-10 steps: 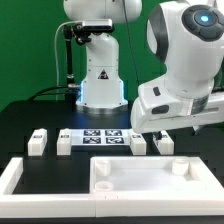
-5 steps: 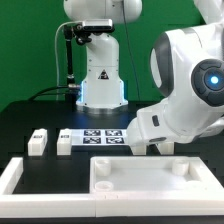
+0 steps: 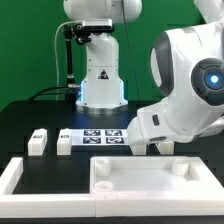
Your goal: Assemble desk
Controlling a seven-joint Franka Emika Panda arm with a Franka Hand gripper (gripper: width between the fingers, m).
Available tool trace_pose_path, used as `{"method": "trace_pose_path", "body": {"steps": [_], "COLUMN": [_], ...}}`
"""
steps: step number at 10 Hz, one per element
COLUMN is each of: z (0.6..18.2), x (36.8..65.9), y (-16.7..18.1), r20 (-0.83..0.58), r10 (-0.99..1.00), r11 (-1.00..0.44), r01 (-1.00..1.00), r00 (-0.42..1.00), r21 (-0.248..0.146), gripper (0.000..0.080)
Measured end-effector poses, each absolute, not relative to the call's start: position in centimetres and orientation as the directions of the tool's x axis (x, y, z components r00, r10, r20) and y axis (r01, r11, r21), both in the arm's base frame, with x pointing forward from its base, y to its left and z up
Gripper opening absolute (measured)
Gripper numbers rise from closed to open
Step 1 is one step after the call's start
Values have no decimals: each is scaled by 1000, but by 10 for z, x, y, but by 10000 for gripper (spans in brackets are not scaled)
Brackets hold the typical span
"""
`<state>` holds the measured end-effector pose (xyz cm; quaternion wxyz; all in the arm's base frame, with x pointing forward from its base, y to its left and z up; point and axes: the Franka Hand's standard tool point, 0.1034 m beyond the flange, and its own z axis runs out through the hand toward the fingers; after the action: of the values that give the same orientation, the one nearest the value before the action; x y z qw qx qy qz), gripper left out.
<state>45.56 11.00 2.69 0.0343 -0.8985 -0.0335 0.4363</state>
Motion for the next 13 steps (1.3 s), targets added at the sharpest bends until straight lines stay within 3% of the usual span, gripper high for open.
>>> {"method": "trace_pose_path", "body": {"steps": [2,5,6,7,8,9,13], "z": [16,13,13,13,13,13,13], "x": [449,447,447,447,447,447,447], "y": [113,113,113,113,113,113,113], "r20": [-786,-786,-786,-786,-786,-786,-786], "r10": [90,91,91,91,91,91,91], "r11": [-996,-996,-996,-996,-996,-996,-996], "r01": [37,37,37,37,37,37,37], "r00": [612,611,611,611,611,611,611], "r21": [-85,-86,-87,-87,-87,-87,-87], "gripper": [649,649,560,560,360,281,281]}}
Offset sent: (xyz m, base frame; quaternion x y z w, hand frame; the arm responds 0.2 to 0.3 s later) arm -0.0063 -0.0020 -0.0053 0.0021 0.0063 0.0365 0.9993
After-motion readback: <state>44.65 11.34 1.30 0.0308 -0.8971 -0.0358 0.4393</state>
